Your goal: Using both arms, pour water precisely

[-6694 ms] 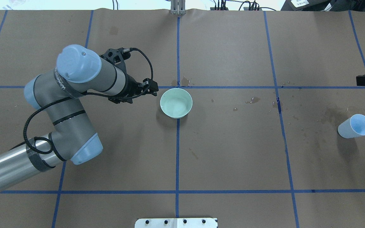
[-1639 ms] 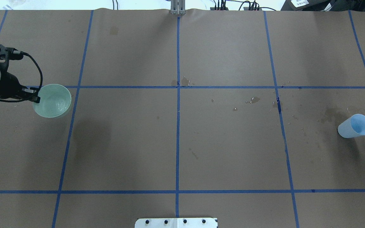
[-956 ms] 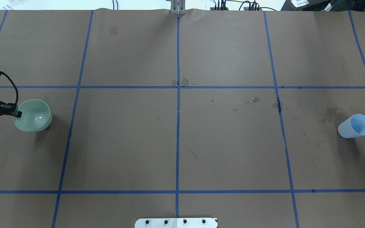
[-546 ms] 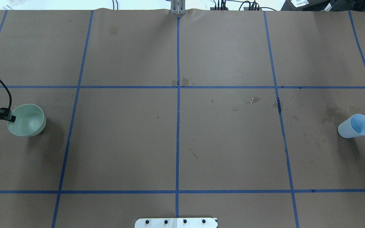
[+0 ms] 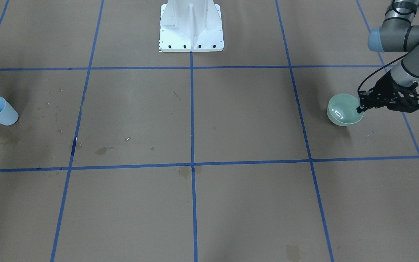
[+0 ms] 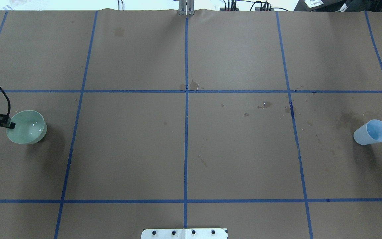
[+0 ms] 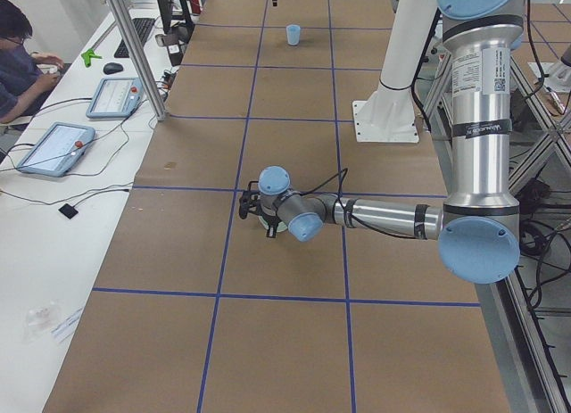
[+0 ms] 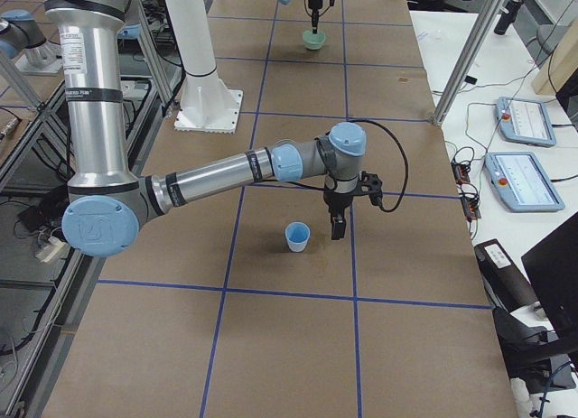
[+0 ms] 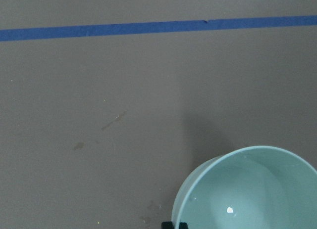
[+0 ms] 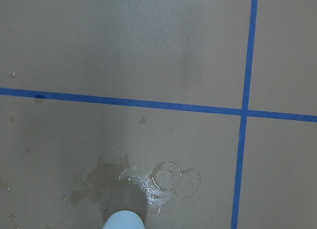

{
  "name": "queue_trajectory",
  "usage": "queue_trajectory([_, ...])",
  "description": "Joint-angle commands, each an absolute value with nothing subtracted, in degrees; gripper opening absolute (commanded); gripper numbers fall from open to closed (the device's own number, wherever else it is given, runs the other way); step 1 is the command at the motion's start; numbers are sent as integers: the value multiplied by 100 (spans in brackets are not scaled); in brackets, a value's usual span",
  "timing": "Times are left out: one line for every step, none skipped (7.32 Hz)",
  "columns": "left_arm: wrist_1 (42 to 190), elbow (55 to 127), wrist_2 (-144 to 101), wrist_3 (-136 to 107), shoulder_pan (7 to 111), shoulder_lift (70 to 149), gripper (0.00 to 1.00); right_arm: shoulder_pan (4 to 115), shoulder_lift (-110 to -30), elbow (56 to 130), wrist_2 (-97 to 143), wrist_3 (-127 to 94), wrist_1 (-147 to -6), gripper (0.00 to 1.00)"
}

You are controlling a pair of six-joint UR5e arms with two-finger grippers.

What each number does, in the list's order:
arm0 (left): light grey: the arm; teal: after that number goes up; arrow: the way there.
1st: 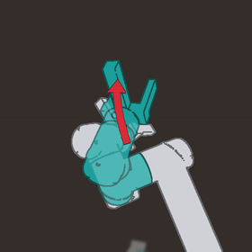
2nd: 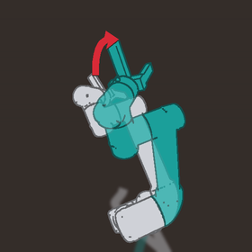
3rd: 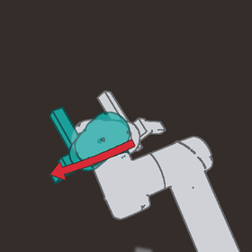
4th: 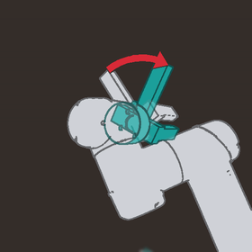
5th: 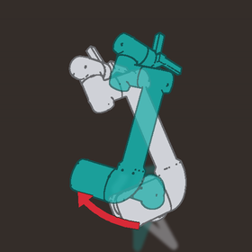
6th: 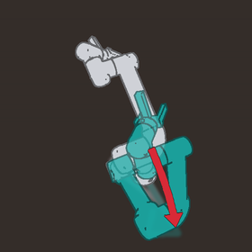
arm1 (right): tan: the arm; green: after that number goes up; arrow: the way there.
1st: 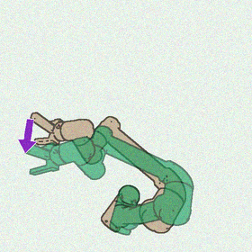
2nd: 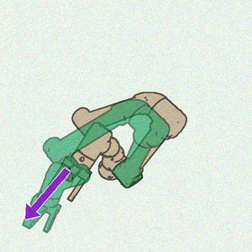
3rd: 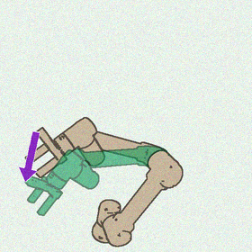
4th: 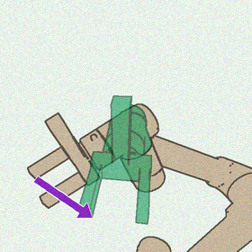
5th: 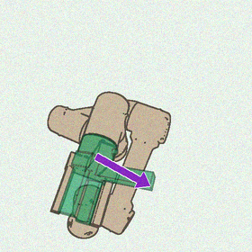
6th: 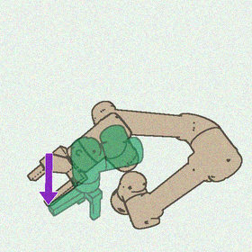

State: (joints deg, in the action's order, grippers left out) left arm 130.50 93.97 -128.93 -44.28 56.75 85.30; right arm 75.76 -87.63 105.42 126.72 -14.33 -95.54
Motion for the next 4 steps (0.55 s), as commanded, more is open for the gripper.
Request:
queue_trajectory([13060,9422,-12902,-4683,5652,8578,0,7576,-8754,10538,12665,-1433,-9554,99])
queue_trajectory([13165,9396,-12902,-4885,5651,8587,0,7576,-8763,10538,12656,-1433,-9554,99])
queue_trajectory([13288,9369,-12902,-5000,5634,8587,10,7576,-8763,10538,12656,-1433,-9554,99])
queue_trajectory([13298,9360,-12902,-4992,5634,8587,54,7576,-8754,10538,12656,-1433,-9554,99])
